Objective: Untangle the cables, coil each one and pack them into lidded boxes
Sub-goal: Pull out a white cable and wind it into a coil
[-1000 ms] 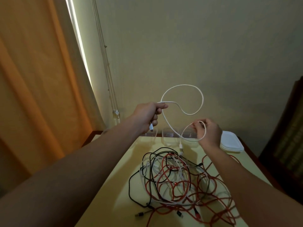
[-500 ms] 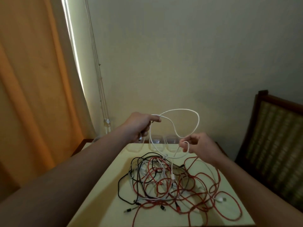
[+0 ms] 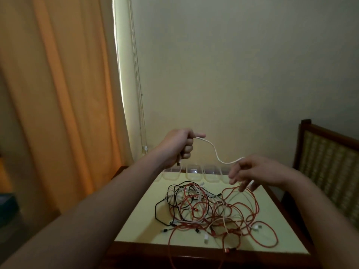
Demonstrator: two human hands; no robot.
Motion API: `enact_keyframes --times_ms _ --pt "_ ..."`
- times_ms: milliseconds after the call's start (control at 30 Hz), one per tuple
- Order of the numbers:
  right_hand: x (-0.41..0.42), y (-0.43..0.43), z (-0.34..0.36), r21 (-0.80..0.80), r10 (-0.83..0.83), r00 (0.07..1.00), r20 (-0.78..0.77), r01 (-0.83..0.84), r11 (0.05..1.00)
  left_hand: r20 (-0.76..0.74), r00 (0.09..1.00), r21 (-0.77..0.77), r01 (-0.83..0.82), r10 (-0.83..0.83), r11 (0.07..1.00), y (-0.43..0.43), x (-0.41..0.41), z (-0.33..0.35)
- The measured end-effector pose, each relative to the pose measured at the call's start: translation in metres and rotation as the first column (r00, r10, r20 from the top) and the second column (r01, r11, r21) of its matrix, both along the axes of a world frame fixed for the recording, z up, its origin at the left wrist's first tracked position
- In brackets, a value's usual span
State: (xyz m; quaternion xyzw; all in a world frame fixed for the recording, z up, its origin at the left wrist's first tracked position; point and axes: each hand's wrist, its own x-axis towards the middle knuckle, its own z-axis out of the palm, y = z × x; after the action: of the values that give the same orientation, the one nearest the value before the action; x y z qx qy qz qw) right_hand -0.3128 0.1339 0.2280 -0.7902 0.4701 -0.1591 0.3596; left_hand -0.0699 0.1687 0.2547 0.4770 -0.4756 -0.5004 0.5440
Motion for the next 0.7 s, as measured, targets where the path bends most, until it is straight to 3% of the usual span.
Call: enact_keyframes --times_ms 133,233,333,367,433,500,533,633,700 --pt "0.001 0.013 0.005 -0.208 -0.162 0.982 -0.096 0.140 0.968 0.057 0.998 -0.053 -0.016 0.019 0.998 0.019 -0.012 0.010" --pt "-0.001 0.032 0.020 -0.199 -0.105 0.980 -0.168 0.071 0.978 0.124 0.990 -0.106 -0.050 0.063 0.993 0.031 -0.016 0.019" --pt "0.000 0.056 0.035 -0.095 0.050 0.986 0.161 -0.035 0.995 0.174 0.979 -0.156 -0.083 0.110 0.984 0.039 -0.017 0.027" --pt "0.005 0.063 0.038 -0.128 0.066 0.961 0.269 -0.033 0.991 0.177 0.978 -0.166 -0.084 0.113 0.983 0.041 -0.018 0.030" --pt "0.020 0.068 0.039 -0.326 0.003 0.916 0.401 0.139 0.935 0.182 0.978 -0.169 -0.068 0.099 0.983 0.045 -0.019 0.033" --pt "0.037 0.068 0.036 -0.478 -0.073 0.895 0.439 0.301 0.825 0.182 0.981 -0.162 -0.033 0.063 0.986 0.049 -0.022 0.035" --pt "0.044 0.069 0.034 -0.487 -0.056 0.900 0.433 0.286 0.825 0.175 0.984 -0.160 -0.016 0.044 0.987 0.051 -0.024 0.035" --pt "0.062 0.072 0.023 -0.295 0.004 0.871 0.492 0.162 0.942 0.085 0.996 -0.153 0.018 -0.005 0.988 0.054 -0.028 0.035" --pt "0.070 0.074 0.017 -0.030 -0.061 0.753 0.655 0.107 0.994 -0.014 0.999 -0.129 0.031 -0.033 0.991 0.052 -0.026 0.033"
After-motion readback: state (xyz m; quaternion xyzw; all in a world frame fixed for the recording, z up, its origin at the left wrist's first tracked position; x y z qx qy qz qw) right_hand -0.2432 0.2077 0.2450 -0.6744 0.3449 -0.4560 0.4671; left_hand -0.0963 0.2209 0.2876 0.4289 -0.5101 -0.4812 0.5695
